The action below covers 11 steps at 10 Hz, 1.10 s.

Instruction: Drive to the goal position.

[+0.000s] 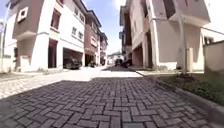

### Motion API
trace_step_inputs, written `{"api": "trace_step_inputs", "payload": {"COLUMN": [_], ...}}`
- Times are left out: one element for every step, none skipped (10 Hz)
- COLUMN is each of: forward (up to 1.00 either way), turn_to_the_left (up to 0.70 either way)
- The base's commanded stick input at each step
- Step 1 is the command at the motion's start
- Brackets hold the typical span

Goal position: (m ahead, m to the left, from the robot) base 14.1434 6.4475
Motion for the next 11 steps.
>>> {"api": "trace_step_inputs", "payload": {"forward": [0.5,0.5,0.5,0.5,0.5,0.5,0.5,0.5,0.5,0.5,0.5], "turn_to_the_left": [0.0,0.0,0.0,0.0,0.0,0.0,0.0,0.0,0.0,0.0,0.0]}}
